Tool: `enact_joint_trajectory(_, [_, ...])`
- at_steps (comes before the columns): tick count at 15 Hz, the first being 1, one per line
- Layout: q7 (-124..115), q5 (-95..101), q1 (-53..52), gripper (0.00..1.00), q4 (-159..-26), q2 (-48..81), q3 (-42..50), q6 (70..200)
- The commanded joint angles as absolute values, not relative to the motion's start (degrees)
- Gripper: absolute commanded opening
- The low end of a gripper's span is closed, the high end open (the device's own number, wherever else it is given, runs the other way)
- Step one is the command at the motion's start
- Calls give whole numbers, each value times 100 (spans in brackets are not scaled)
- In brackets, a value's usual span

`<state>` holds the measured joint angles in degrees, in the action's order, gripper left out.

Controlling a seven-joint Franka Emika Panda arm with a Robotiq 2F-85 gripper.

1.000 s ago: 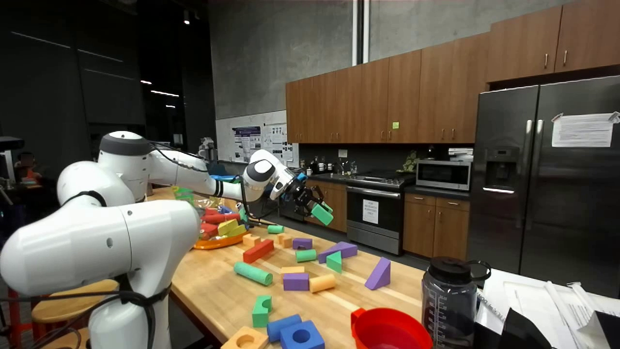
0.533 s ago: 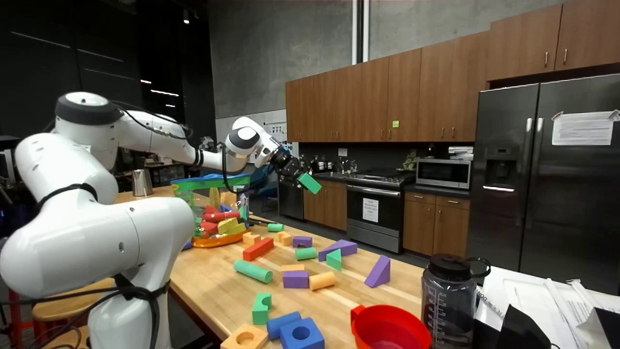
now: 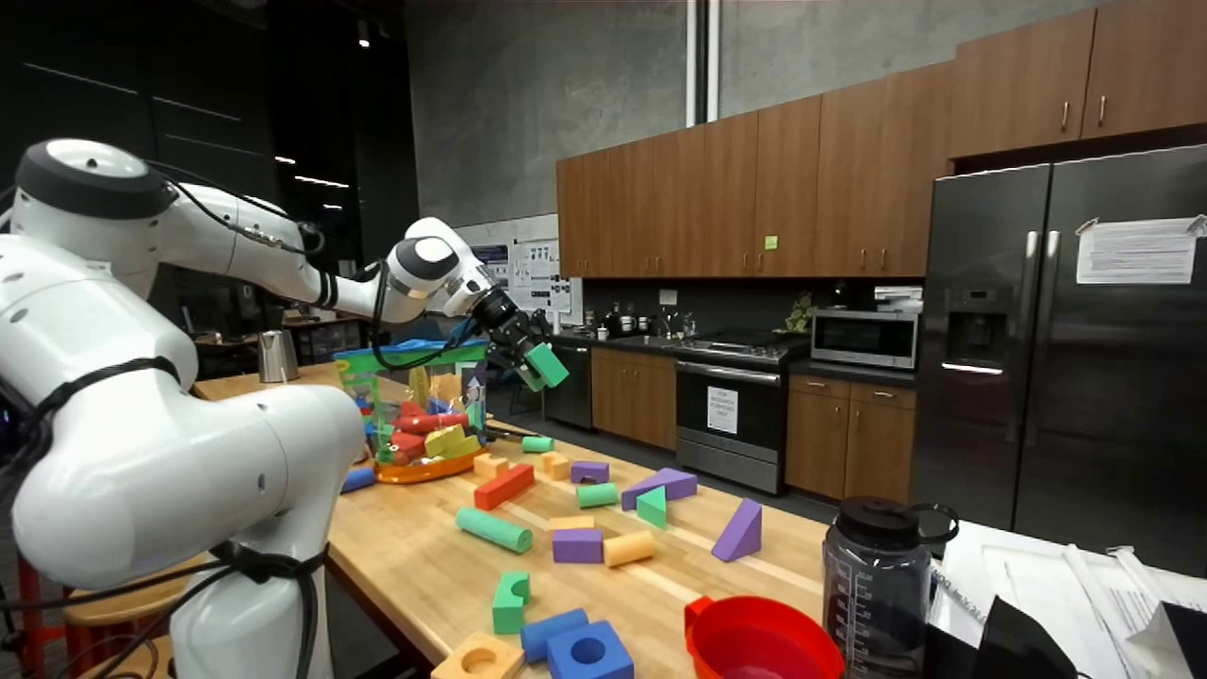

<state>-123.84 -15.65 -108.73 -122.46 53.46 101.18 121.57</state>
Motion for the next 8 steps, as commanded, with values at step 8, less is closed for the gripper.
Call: enact_joint_trajectory(8, [-10545, -1399, -10918, 16, -11972, 4496, 10152, 11923])
